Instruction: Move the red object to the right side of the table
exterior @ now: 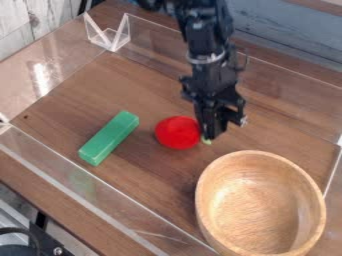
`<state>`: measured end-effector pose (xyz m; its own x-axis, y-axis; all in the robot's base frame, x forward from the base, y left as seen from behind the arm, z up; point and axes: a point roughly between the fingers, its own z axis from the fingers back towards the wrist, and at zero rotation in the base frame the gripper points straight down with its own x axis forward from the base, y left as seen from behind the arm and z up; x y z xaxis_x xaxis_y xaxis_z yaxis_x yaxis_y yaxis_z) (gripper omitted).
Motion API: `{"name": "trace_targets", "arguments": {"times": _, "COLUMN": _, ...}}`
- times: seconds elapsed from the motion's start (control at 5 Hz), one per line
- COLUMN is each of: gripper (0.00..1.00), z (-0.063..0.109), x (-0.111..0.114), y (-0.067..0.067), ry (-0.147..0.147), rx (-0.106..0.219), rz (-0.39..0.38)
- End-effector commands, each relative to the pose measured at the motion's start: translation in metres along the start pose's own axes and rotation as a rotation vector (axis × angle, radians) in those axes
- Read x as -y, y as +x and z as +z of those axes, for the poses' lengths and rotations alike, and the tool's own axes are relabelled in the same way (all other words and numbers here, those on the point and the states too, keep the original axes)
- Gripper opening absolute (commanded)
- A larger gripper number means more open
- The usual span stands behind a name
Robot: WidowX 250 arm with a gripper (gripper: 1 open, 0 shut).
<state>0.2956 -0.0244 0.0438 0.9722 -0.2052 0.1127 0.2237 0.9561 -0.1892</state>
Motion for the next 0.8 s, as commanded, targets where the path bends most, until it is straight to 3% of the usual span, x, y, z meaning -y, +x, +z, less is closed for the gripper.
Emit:
{"name": "trace_targets", "arguments": {"times": 0.0, "gripper": 0.0, "z": -0.001, "x": 0.006, "y": 0.006, "ry": 0.033, "rx": 0.053, "rz": 0.04}}
{"name": "trace_targets", "arguments": {"times": 0.4, "gripper": 0.0, "z": 0.029, "x": 0.011, "y": 0.009, "ry": 0.075, "rx": 0.035, "rz": 0.012}}
{"name": "trace_targets", "arguments": {"times": 0.6, "gripper": 0.0, "z": 0.042, "x": 0.018, "y": 0.009, "ry": 0.098, "rx": 0.047, "rz": -0.017}}
